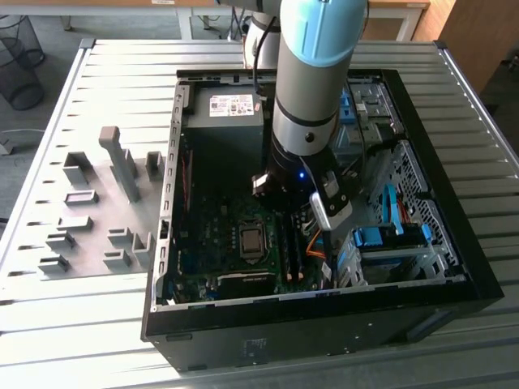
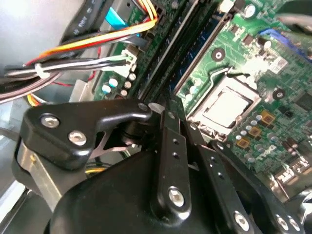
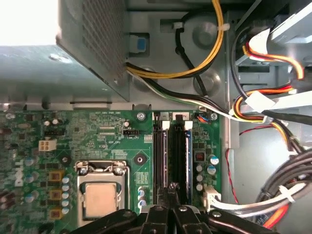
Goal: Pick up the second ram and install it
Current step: 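Press down the second ram until it locks into place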
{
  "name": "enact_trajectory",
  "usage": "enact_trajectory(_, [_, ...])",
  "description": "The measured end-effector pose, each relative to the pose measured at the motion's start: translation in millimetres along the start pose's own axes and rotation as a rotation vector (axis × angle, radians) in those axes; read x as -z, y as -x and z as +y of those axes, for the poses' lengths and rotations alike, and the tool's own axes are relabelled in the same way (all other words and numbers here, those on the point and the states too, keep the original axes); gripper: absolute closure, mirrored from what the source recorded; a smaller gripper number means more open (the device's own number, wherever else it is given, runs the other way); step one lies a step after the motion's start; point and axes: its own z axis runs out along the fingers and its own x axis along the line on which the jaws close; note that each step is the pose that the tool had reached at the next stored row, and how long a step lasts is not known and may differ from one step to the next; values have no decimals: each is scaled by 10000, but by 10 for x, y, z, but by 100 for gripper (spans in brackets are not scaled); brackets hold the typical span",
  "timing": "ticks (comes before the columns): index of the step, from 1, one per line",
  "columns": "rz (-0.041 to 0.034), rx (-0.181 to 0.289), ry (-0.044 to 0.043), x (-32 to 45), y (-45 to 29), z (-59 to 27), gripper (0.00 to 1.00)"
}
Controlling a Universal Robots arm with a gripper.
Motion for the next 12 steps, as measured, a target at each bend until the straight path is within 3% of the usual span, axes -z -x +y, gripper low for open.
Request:
enact_trajectory(4, [8,0,-11,95,0,1,89])
enact_trajectory(12, [8,0,-11,97,0,-6,89])
